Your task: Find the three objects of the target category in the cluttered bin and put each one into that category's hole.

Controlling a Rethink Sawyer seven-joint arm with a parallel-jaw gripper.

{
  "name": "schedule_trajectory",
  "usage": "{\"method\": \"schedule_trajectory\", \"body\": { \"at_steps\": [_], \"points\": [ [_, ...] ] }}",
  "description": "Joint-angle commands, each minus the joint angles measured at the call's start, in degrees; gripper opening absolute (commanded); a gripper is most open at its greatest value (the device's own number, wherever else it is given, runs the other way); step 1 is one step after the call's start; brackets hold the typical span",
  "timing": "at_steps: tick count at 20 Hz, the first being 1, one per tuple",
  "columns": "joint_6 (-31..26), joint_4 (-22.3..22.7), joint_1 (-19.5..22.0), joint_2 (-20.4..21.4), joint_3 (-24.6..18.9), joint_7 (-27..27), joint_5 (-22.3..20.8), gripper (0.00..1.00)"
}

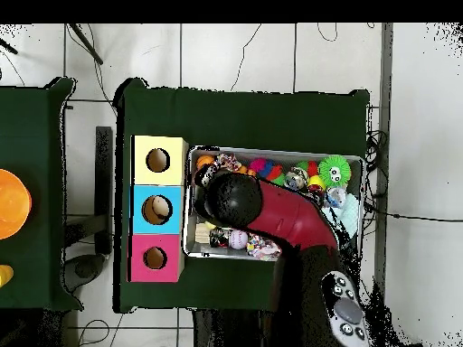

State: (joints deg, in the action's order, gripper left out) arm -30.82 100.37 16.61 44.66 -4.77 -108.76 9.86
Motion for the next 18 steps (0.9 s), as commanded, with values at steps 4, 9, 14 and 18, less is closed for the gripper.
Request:
{"method": "schedule_trajectory", "body": {
  "at_steps": [4,9,14,18],
  "points": [
    [2.0,0.9,6.7,-8.6,-11.7,4.9,-2.7,0.0],
    [-2.2,-3.2,3.2,-9.7,-6.7,1.0,-6.7,0.0],
    [-4.9,-6.9,0.9,-10.6,-5.3,-3.1,-5.9,0.0],
    [-1.2,-1.3,4.8,-7.8,-9.3,-0.7,-4.5,0.0]
  ]
}}
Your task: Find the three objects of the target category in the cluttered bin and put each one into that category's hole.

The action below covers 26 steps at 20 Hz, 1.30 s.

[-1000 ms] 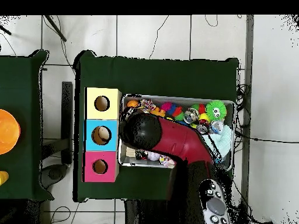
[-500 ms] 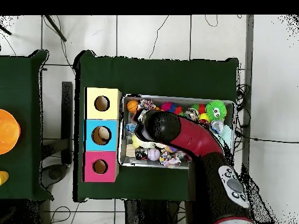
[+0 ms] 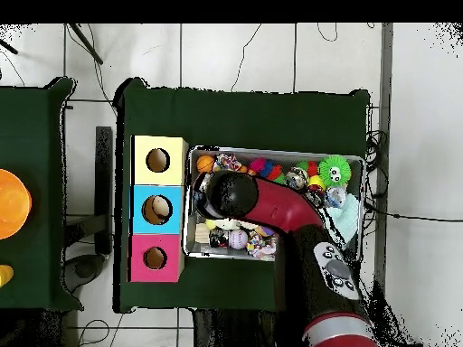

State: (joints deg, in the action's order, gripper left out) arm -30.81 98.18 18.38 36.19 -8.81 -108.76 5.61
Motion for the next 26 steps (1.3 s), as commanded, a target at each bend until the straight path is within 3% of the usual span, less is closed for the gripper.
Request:
{"method": "schedule_trajectory", "body": {
  "at_steps": [1,8,9,12,15,17,26],
  "points": [
    [-0.9,2.3,4.2,0.9,-6.1,0.5,-0.6,0.0],
    [4.2,6.3,8.1,1.0,-8.0,2.5,-3.9,0.0],
    [5.6,6.8,8.9,1.0,-8.4,2.8,-4.3,1.0],
    [3.5,9.3,12.8,0.3,-11.4,7.0,-5.3,1.0],
    [9.3,10.7,15.9,-1.5,-12.6,6.7,-9.2,1.0],
    [9.1,10.3,16.9,-2.8,-13.1,6.9,-11.3,1.0],
    [10.6,8.9,17.0,-4.3,-13.6,2.9,-16.9,1.0]
  ]
}}
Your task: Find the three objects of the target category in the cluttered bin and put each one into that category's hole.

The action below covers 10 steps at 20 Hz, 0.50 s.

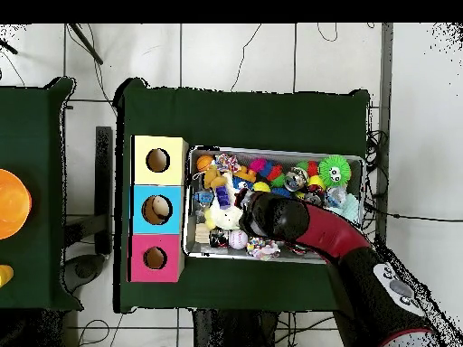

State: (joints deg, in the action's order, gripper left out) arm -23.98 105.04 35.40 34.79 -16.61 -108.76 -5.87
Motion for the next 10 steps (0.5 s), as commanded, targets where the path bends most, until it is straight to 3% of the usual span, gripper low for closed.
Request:
{"method": "schedule_trajectory", "body": {
  "at_steps": [1,5,10],
  "points": [
    [4.3,1.6,-0.5,-3.0,-5.4,2.4,-6.0,1.0],
    [5.7,-0.1,-2.9,-1.2,-4.1,0.1,-7.8,1.0],
    [1.2,-4.6,-8.8,-0.5,-0.1,-4.1,-6.6,1.0]
  ]
}}
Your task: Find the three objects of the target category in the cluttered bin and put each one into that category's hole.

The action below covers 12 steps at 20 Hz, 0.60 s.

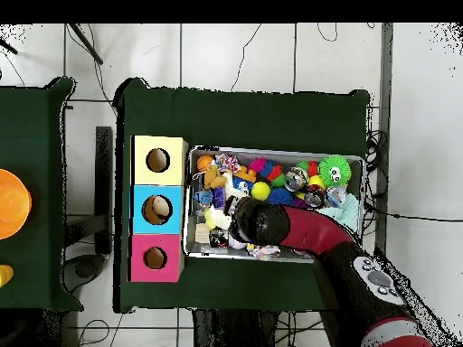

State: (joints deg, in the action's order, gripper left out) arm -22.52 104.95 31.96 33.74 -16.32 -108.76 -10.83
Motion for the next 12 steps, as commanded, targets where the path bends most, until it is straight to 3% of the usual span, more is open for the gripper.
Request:
{"method": "schedule_trajectory", "body": {
  "at_steps": [1,7,12],
  "points": [
    [-0.6,-5.1,-6.2,0.4,0.3,-4.4,-1.4,1.0],
    [-3.4,-7.4,-8.3,0.4,1.8,-4.5,0.1,1.0],
    [-2.4,-8.4,-9.4,-0.2,2.7,-4.9,0.3,1.0]
  ]
}}
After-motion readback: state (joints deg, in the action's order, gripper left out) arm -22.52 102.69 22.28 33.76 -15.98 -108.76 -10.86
